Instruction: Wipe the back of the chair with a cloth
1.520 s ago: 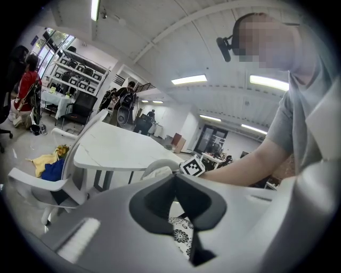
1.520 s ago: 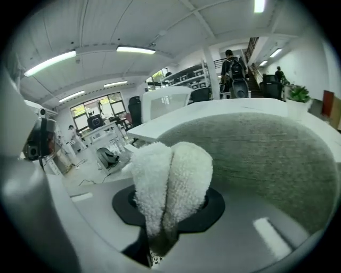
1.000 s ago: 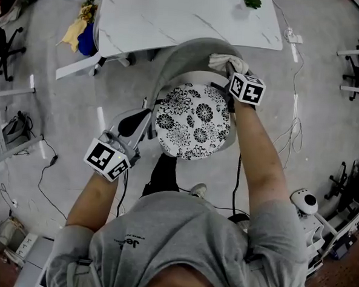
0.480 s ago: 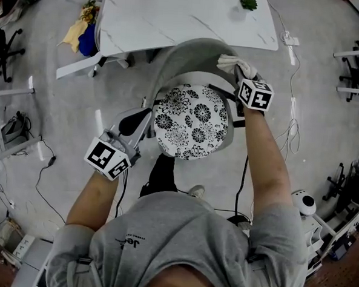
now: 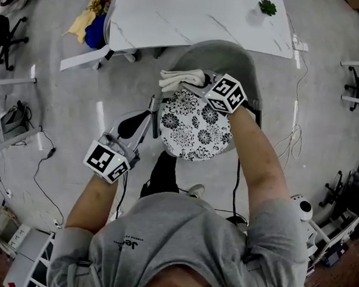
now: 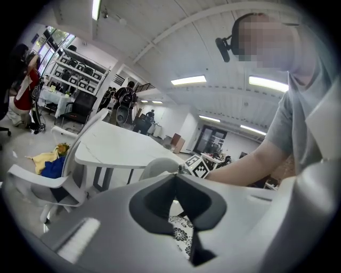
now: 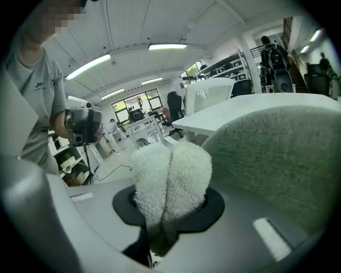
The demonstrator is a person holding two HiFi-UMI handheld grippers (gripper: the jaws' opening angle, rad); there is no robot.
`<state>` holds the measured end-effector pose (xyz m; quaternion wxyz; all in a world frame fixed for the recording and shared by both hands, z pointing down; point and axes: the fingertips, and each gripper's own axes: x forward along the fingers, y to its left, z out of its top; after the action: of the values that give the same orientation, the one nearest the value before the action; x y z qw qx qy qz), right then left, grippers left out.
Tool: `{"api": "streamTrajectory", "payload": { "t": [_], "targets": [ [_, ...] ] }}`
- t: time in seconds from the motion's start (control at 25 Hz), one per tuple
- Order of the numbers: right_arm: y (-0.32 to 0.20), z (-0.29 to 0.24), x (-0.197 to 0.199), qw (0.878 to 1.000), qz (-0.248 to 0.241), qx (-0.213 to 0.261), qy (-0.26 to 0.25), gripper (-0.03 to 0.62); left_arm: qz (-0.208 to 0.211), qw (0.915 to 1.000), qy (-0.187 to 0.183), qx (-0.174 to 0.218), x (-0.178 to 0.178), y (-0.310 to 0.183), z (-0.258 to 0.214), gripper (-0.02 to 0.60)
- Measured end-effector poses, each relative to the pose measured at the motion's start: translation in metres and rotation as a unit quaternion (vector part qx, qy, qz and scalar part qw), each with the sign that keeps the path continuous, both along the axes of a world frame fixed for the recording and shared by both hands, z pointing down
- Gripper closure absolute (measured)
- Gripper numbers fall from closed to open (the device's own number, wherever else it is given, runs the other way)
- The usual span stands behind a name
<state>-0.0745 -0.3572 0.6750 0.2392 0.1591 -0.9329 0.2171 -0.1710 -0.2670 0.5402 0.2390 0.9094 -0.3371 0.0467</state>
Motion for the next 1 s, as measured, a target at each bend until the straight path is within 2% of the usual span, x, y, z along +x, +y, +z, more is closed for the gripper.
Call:
{"api": "streamTrajectory", "payload": {
  "t": [0.2, 0.32, 0.44, 0.52, 0.76, 0.88, 1.0],
  "targets": [
    [-0.035, 0.038, 0.001, 0.995, 0.088, -0.027, 0.026, 0.507, -0.012, 0.9998, -0.010, -0.011, -0.017, -0.002, 0.014, 0.522],
    [-0.042, 0.049, 0.004, 0.993, 0.114, -0.033, 0.027, 0.507, -0.015, 0.9997, -0.012, -0.013, -0.021, -0.007, 0.021, 0.522],
    [-0.049, 0.064, 0.026, 0.985, 0.162, -0.030, 0.058, 0.506, -0.011, 0.9998, -0.013, -0.013, -0.019, -0.011, 0.022, 0.522],
    [-0.057, 0.076, 0.056, 0.971, 0.220, -0.036, 0.081, 0.506, -0.007, 0.9998, -0.013, -0.012, -0.015, -0.012, 0.021, 0.522],
    [-0.069, 0.090, 0.154, 0.917, 0.378, -0.062, 0.110, 0.505, 0.007, 0.9998, -0.016, -0.012, -0.002, -0.012, 0.023, 0.522],
    [-0.063, 0.082, 0.196, 0.889, 0.439, -0.059, 0.118, 0.505, 0.014, 0.9997, -0.016, -0.014, 0.007, -0.011, 0.023, 0.522],
    [-0.054, 0.072, 0.228, 0.870, 0.474, -0.054, 0.124, 0.505, 0.023, 0.9996, -0.012, -0.011, 0.021, -0.008, 0.019, 0.522]
  ]
}}
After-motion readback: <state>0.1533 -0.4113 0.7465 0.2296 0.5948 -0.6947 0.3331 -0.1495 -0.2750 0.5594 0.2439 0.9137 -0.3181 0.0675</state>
